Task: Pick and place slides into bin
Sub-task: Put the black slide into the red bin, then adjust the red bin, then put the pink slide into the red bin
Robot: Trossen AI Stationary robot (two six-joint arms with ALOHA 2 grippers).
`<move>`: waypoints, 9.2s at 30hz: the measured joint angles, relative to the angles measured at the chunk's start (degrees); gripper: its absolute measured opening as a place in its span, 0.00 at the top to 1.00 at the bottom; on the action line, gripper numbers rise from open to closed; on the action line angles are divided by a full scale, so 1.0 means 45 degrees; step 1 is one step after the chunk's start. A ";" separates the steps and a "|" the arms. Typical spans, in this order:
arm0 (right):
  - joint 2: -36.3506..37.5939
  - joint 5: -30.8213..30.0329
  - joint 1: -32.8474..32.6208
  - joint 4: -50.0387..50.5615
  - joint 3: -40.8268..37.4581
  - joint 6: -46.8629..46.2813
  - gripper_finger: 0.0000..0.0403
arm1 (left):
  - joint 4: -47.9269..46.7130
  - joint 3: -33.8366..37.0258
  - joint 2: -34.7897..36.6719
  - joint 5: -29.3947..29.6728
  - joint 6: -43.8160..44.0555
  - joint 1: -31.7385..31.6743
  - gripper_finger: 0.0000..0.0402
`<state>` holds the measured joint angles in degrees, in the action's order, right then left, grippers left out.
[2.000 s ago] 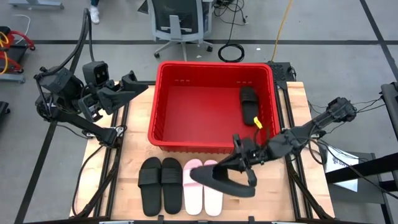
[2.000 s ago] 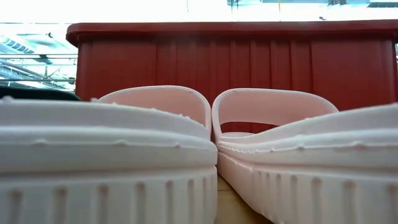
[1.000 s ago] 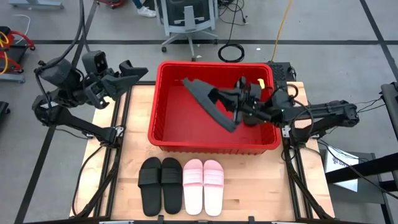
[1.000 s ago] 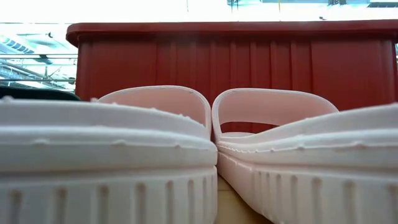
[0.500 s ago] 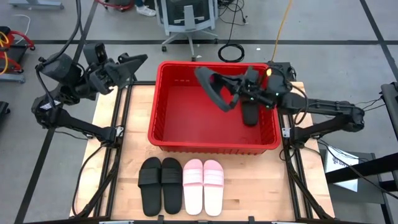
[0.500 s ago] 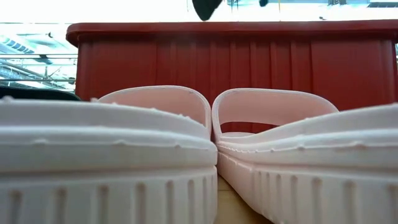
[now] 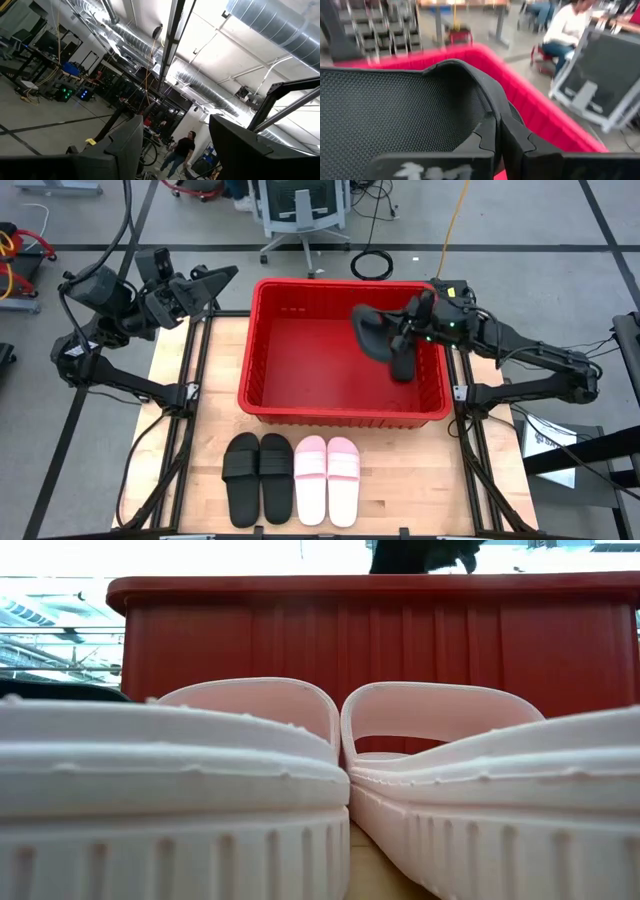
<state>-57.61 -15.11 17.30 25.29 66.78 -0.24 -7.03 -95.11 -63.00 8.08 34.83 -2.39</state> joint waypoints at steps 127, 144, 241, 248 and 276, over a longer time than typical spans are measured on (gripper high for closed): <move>0.0117 0.4300 0.2688 0.9294 -0.2934 0.2732 0.47 | -0.0104 -0.0005 -0.0466 -0.0575 -0.0121 0.0000 0.43; 0.1002 0.6424 0.1698 0.4000 -0.2937 -0.1380 0.50 | -0.0097 -0.0005 -0.0390 -0.0591 -0.0432 0.0000 0.43; 0.2217 0.7093 0.0578 -1.6737 -0.5918 -1.1532 0.63 | -0.1281 0.0000 0.0102 -0.2828 -0.1260 0.0000 0.43; 0.0338 0.7351 -0.2504 -1.9925 -0.6900 -1.1259 0.63 | -0.1491 0.0000 0.0102 -0.3473 -0.0845 0.0000 0.43; -0.2209 0.4622 -0.8625 -0.9709 0.0390 -0.3958 0.65 | -0.1544 0.0000 0.0097 -0.3152 -0.0623 0.0000 0.43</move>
<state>-67.55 5.69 -21.51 -18.41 68.53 -18.05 -13.98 -95.11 -62.56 -6.11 32.03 -2.39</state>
